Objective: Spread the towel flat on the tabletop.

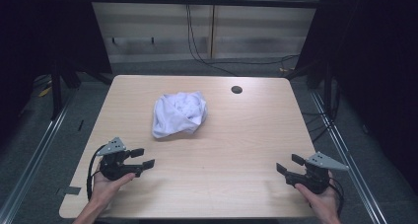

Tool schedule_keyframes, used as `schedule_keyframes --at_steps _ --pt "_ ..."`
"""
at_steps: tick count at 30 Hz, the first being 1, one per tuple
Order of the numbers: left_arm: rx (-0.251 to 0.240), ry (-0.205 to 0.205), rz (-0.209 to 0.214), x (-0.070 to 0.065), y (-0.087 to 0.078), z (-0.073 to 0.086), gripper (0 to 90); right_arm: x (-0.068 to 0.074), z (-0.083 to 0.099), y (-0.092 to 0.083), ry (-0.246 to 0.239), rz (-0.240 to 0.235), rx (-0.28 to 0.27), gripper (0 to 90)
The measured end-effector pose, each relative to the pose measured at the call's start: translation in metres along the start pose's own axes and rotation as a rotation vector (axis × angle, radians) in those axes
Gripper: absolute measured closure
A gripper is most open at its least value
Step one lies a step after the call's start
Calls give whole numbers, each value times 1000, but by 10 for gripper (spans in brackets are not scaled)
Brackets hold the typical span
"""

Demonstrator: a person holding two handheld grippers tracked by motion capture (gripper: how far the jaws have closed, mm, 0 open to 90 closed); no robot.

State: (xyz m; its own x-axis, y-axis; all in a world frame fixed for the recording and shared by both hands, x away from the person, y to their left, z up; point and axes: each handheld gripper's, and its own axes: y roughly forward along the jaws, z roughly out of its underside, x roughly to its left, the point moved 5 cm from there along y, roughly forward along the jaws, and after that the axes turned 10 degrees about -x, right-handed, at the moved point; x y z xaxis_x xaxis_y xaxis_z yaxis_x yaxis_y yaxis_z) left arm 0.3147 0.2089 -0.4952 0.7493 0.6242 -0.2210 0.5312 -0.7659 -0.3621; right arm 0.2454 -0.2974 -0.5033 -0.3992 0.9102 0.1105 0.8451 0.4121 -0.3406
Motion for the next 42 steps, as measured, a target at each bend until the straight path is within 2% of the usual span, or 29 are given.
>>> schedule_keyframes --at_steps 2,4,5,6,7,9,10,11,12,13,15,17,18,19,22,24,25,27,28,29,33,35,36,39,42 --pt "-4 -1 2 4 2 -2 350 0 0 0 -1 -2 5 278" --pt "-11 -8 5 8 6 -7 376 1 1 -1 10 -34 21 265" --pt "-19 -13 7 10 8 -9 376 1 1 -1 10 -34 21 265" --pt "-29 -40 9 15 11 -12 382 2 2 -2 10 -56 20 263" --pt "-26 -45 15 17 13 -14 382 2 2 -2 10 -56 20 263" --pt "-8 -9 -1 21 18 -16 393 3 3 -2 2 -63 22 267" --pt "-10 -17 14 23 22 -17 398 3 3 -1 2 -68 21 268" --pt "-16 -23 10 26 25 -18 399 3 3 -1 7 -83 20 276" --pt "9 -23 3 34 34 -21 389 4 2 0 12 -91 12 277" --pt "9 -23 3 34 34 -21 389 4 2 0 12 -91 12 277" --pt "-2 -33 -30 45 43 -29 389 4 2 1 12 -94 16 280" --pt "-28 -58 -42 55 49 -37 397 4 2 2 10 -97 24 280" --pt "-39 -56 -52 61 55 -44 421 5 3 2 12 -94 26 279" --pt "-39 -56 -52 61 55 -44 425 5 3 2 12 -94 26 279" --pt "-41 -46 -64 74 67 -52 439 6 3 1 0 -99 25 276" --pt "-49 -76 -41 82 79 -55 462 7 5 -1 -13 -106 40 276" --pt "-29 -73 -34 85 83 -54 500 9 6 -2 -18 -107 49 274" --pt "-20 -82 -26 89 92 -49 522 9 6 -2 -15 -108 52 272" --pt "5 -69 -25 88 96 -45 503 11 5 -3 -21 -113 47 271" --pt "71 3 -49 85 103 -39 498 12 4 -4 -27 -114 44 270" --pt "76 -27 -31 85 108 -36 468 13 7 -3 -33 -114 61 262" --pt "121 -5 -12 84 114 -30 536 12 8 -2 -29 -115 72 261" --pt "159 11 -28 84 118 -22 598 12 8 -1 -25 -117 73 257" --pt "163 6 -28 82 118 -23 729 13 8 -2 -10 -142 78 258" --pt "184 40 -24 73 117 -21 771 14 9 -3 -14 -145 86 262"
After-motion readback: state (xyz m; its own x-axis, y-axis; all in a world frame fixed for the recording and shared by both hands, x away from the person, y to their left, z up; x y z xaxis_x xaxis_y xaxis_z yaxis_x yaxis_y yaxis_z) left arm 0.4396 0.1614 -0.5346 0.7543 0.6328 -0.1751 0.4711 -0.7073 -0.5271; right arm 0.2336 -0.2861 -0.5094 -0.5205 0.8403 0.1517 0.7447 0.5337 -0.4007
